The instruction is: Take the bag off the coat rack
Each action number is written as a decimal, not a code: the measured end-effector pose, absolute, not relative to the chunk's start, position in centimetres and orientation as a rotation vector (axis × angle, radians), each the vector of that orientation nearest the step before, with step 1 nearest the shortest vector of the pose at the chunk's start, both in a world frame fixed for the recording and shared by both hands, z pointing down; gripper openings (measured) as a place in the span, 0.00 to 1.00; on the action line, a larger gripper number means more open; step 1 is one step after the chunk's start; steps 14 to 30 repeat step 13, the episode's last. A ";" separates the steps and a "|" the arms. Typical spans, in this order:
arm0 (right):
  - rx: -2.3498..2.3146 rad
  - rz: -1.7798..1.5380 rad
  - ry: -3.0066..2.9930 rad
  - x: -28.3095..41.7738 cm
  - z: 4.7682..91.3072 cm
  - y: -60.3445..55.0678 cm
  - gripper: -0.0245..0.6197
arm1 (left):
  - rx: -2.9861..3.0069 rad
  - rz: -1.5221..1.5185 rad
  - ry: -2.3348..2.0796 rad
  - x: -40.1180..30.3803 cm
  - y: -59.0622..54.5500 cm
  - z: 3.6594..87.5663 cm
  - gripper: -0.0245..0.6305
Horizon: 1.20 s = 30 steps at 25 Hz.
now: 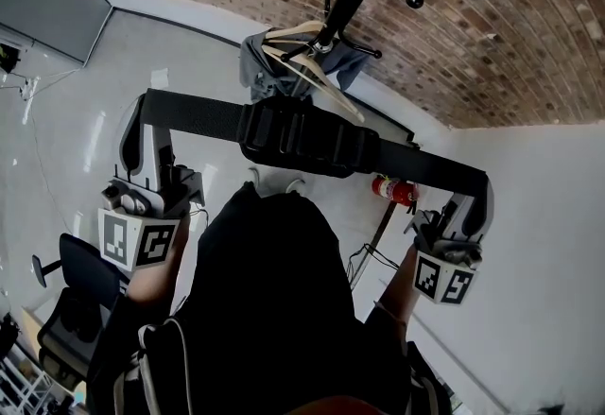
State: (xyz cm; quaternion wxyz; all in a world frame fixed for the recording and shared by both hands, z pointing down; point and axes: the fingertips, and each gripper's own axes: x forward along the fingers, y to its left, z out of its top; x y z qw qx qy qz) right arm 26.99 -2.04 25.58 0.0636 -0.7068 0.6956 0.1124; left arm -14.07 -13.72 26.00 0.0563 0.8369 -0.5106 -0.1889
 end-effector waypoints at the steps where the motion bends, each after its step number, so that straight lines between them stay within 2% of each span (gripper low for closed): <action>1: -2.139 0.334 2.097 27.1 25.6 -2.1 0.07 | 2.545 -0.569 -1.550 -14.0 -13.7 26.0 0.07; 30: -2.143 0.325 2.093 27.7 25.7 -2.5 0.07 | 2.519 -0.580 -1.503 -13.3 -14.4 26.1 0.07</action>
